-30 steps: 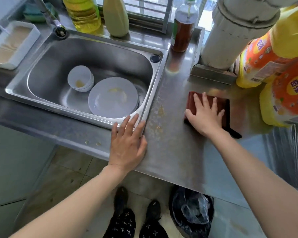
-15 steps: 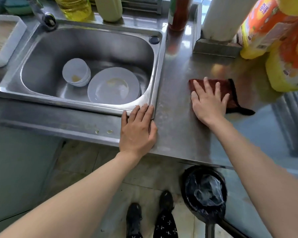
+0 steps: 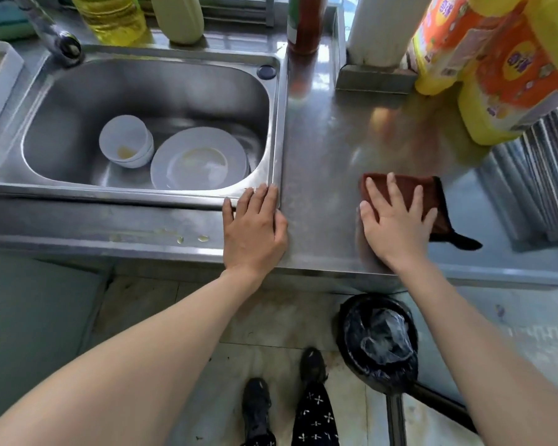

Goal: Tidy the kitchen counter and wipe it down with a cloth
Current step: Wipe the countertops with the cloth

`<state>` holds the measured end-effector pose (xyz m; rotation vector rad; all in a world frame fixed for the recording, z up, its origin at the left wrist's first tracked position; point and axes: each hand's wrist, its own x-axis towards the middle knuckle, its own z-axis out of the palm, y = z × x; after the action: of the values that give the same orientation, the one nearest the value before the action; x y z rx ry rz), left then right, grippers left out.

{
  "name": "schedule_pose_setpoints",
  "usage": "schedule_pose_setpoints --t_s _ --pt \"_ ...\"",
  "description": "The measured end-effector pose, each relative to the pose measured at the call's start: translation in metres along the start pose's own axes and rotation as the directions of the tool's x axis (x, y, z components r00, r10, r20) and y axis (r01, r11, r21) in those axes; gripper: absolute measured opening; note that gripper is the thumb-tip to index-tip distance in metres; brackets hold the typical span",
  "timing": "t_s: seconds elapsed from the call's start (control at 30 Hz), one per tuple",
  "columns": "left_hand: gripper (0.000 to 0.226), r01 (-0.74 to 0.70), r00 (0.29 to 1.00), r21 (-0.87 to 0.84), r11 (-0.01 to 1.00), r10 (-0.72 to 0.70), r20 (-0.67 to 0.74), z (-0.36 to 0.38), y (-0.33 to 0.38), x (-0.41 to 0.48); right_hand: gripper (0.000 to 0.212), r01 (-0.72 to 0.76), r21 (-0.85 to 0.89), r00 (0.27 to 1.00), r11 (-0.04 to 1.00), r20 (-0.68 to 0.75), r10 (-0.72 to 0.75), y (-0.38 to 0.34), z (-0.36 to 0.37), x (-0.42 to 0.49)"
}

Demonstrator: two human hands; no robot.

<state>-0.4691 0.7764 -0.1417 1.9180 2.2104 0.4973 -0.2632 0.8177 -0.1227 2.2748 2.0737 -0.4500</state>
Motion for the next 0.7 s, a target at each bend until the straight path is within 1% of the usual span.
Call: schedule_pose_setpoints --t_s 0.07,0.13,0.17,0.2,0.23,0.27,0.33,0.4,0.47,0.5,0.53,0.6,0.67,0.7 --pt "0.051 -0.008 1.0 -0.003 1.0 0.008 -0.008 -0.001 0.0 0.0 0.047 0.14 -0.002 0.99 0.99 -0.006 -0.14 -0.027 0.013 -0.03" --pt "0.051 -0.018 1.0 0.0 1.0 0.018 -0.016 -0.001 0.0 0.0 0.046 0.3 -0.043 0.954 0.953 -0.011 -0.301 -0.036 0.025 -0.056" --pt "0.051 -0.021 1.0 -0.002 1.0 0.021 -0.014 0.0 -0.001 0.0 0.045 0.343 -0.073 0.939 0.936 0.0 -0.344 -0.031 0.027 -0.06" --pt "0.052 -0.021 1.0 -0.001 1.0 0.021 -0.01 0.0 -0.001 0.0 0.045 0.352 -0.096 0.936 0.931 0.014 -0.353 -0.02 0.024 -0.058" --pt "0.052 -0.022 1.0 0.003 1.0 0.022 -0.009 0.0 -0.002 0.0 0.046 0.321 -0.11 0.947 0.941 0.02 -0.321 -0.007 0.02 -0.052" --pt "0.052 -0.023 1.0 0.006 1.0 0.023 -0.012 0.0 -0.002 0.0 0.046 0.253 -0.104 0.967 0.962 0.018 -0.253 0.008 0.015 -0.043" --pt "0.052 -0.024 0.999 0.005 1.0 0.024 -0.024 0.001 -0.002 0.0 0.047 0.056 -0.051 0.998 0.997 0.024 -0.055 0.031 0.005 -0.024" --pt "0.052 -0.029 0.999 0.003 1.0 0.029 -0.035 0.002 -0.003 0.0 0.048 -0.102 -0.018 0.994 0.995 -0.025 0.102 0.038 0.001 -0.017" --pt "0.052 -0.032 0.999 0.005 0.999 0.032 -0.041 0.002 -0.003 0.0 0.048 -0.154 -0.001 0.986 0.988 -0.063 0.154 0.023 0.005 -0.023" --pt "0.052 -0.033 0.999 0.008 0.999 0.033 -0.04 0.002 -0.003 -0.001 0.048 -0.134 0.004 0.989 0.991 -0.065 0.134 0.011 0.009 -0.031" --pt "0.052 -0.034 0.999 0.01 0.999 0.034 -0.037 0.002 -0.003 -0.001 0.047 -0.076 -0.001 0.994 0.997 -0.078 0.076 -0.002 0.015 -0.042" --pt "0.052 -0.032 0.999 0.011 0.999 0.032 -0.031 0.0 -0.003 -0.001 0.047 0.097 -0.048 0.989 0.994 -0.106 -0.102 -0.018 0.03 -0.066" --pt "0.053 -0.03 0.999 0.013 0.999 0.03 -0.021 0.0 -0.003 -0.001 0.047 0.219 -0.104 0.968 0.97 -0.102 -0.229 -0.013 0.035 -0.077" --pt "0.053 -0.029 0.999 0.016 0.999 0.03 -0.018 0.0 -0.003 -0.001 0.047 0.247 -0.136 0.962 0.96 -0.086 -0.259 -0.002 0.033 -0.074"
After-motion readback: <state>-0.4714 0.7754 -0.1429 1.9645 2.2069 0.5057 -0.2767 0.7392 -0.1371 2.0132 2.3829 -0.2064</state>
